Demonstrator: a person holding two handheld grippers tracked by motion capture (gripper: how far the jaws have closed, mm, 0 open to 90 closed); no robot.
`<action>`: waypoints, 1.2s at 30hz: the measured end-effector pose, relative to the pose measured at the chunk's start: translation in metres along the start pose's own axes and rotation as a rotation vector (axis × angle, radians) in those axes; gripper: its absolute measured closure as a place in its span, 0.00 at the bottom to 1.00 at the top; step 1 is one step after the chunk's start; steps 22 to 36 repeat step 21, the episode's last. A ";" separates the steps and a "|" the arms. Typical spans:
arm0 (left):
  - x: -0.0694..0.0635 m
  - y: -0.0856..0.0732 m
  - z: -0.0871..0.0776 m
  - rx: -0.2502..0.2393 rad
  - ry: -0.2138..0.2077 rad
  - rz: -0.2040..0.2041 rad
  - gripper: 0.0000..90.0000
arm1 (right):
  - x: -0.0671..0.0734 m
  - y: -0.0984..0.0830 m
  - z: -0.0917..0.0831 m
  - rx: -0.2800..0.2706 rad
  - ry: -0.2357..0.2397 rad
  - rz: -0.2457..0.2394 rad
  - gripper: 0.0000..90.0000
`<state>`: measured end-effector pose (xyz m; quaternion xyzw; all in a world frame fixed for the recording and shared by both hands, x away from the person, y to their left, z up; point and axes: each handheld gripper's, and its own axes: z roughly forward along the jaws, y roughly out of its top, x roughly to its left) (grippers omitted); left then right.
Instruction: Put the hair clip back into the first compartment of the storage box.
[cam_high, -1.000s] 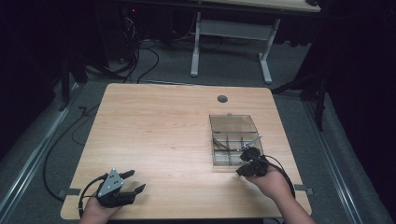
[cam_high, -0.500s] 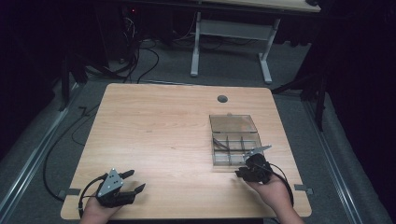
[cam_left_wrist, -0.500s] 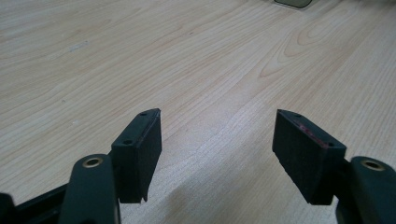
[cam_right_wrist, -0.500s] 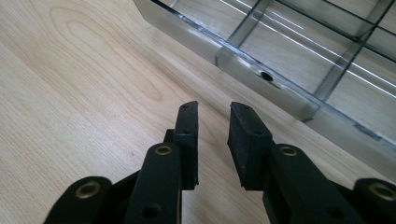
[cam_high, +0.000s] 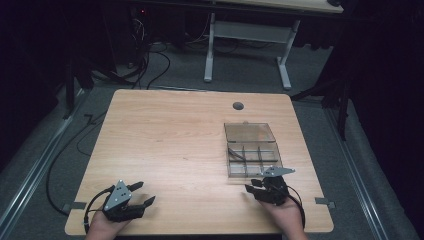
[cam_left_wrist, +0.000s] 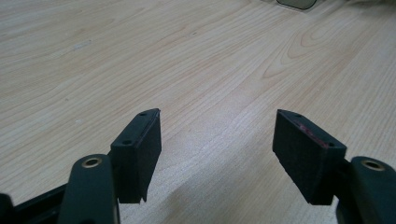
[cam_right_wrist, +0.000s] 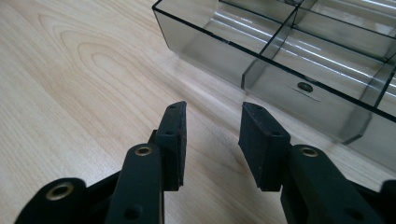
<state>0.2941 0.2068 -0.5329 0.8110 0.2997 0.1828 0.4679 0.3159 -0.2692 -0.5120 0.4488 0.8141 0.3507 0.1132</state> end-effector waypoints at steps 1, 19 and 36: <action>0.000 0.000 0.000 0.000 0.001 -0.001 0.37 | 0.001 -0.003 0.001 -0.031 0.005 -0.001 0.66; 0.000 0.000 0.001 0.009 0.007 -0.001 0.37 | 0.009 -0.023 0.003 -0.192 -0.017 -0.007 0.56; 0.000 0.000 0.001 0.007 0.003 0.001 0.37 | 0.008 -0.023 0.003 -0.189 -0.020 0.001 0.56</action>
